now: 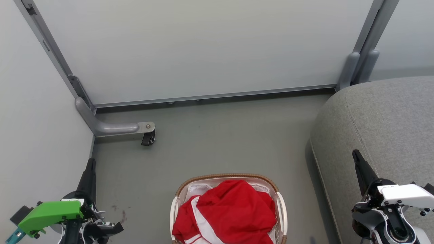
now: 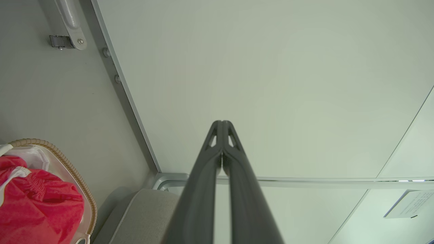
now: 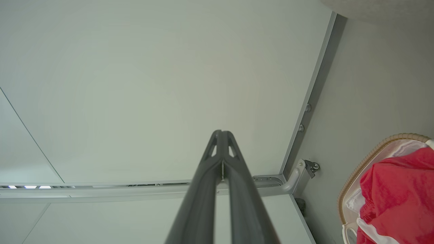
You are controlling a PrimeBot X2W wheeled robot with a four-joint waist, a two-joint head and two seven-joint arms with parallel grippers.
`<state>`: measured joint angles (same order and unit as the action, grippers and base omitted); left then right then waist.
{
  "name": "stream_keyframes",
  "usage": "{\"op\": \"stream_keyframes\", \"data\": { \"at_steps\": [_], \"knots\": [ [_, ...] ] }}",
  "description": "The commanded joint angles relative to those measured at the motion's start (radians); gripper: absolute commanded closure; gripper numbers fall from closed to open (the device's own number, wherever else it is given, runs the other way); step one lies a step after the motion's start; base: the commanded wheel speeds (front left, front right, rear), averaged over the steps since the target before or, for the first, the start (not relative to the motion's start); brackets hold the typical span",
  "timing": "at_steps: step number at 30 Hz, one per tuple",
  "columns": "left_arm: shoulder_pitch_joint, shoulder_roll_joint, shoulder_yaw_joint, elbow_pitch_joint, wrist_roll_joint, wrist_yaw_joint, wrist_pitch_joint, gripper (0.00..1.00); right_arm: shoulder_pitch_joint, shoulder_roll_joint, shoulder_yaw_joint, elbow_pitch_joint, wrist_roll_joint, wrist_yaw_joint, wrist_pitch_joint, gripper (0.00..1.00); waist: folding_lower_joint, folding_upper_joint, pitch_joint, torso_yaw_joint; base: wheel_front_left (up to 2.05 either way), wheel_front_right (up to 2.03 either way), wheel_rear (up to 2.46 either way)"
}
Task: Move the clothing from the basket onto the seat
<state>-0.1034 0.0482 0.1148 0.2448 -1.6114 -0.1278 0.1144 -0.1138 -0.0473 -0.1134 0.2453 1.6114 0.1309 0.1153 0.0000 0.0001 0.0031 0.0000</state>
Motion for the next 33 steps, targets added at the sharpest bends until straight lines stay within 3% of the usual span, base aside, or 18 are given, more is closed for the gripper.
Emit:
{"op": "stream_keyframes", "data": {
  "at_steps": [1,33],
  "knots": [
    [-0.011,0.004,0.001,-0.001,-0.003,-0.006,0.002,1.0,0.011,-0.006,-0.002,-0.003,0.003,0.0,0.001,1.0,0.0,-0.0001,0.0,0.0,0.0,0.0,0.0],
    [-0.011,0.004,0.001,-0.001,-0.003,-0.006,0.002,1.0,0.011,-0.006,-0.002,-0.003,0.003,0.0,0.001,1.0,0.0,-0.0001,0.0,0.0,0.0,0.0,0.0]
  ]
}}
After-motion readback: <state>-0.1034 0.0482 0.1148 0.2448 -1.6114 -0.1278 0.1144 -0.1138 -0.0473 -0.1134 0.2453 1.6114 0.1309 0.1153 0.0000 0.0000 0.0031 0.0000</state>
